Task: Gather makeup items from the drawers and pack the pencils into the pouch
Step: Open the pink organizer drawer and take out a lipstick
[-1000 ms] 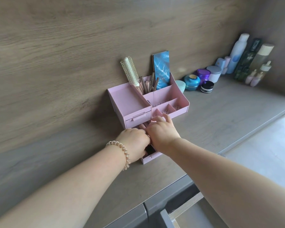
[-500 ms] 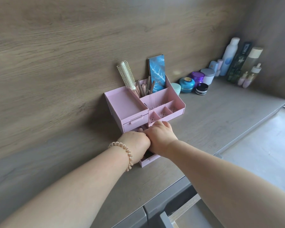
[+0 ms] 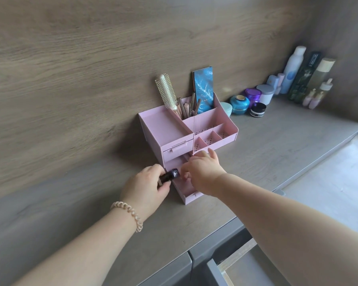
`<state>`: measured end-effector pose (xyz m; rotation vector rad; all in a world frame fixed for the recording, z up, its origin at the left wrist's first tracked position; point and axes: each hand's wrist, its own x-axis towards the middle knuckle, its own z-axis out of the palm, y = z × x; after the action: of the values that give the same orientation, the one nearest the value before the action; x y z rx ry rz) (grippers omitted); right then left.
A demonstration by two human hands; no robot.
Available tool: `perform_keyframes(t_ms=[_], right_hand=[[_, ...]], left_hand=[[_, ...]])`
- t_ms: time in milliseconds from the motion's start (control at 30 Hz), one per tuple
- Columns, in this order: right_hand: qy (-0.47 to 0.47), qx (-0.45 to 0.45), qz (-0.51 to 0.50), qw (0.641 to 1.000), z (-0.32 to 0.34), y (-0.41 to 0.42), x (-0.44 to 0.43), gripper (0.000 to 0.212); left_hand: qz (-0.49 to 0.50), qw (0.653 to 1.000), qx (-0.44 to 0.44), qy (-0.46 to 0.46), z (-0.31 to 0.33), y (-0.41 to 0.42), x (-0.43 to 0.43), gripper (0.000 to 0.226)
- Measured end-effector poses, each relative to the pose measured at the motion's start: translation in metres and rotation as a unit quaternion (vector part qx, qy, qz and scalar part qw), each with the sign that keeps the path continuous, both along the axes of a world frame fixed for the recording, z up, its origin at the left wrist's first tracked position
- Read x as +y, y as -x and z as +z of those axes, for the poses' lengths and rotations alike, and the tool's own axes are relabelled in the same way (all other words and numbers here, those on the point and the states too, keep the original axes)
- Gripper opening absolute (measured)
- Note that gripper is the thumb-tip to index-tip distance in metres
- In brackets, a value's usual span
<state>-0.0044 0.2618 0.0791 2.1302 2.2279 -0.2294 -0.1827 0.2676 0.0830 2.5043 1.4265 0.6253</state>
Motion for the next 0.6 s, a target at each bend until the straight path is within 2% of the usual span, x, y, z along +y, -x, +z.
perform_keyframes(t_ms=[100,167,267,367,467,600], right_hand=[[-0.054,0.047,-0.018,0.997,0.003,0.002,-0.008,0.040],[-0.094,0.110,-0.043,0.989,0.008,0.001,-0.017,0.041],[-0.159,0.197,-0.078,0.964,0.020,-0.007,-0.037,0.029],[-0.214,0.265,-0.106,0.934,0.036,-0.018,-0.064,0.017],[-0.246,0.284,-0.144,0.915,0.051,-0.036,-0.100,0.017],[-0.294,0.277,-0.203,0.892,0.067,-0.065,-0.163,0.018]], left_hand=[[0.034,0.994,-0.096,0.041,-0.001,-0.002,-0.003,0.013],[0.020,0.987,-0.141,0.075,0.003,-0.006,-0.006,0.018],[-0.007,0.982,-0.167,0.085,0.015,-0.018,-0.013,0.024],[-0.015,0.982,-0.174,0.077,0.026,-0.034,-0.020,0.018],[-0.044,0.981,-0.176,0.062,0.035,-0.062,-0.034,0.017],[-0.147,0.967,-0.190,0.083,0.038,-0.111,-0.068,0.024]])
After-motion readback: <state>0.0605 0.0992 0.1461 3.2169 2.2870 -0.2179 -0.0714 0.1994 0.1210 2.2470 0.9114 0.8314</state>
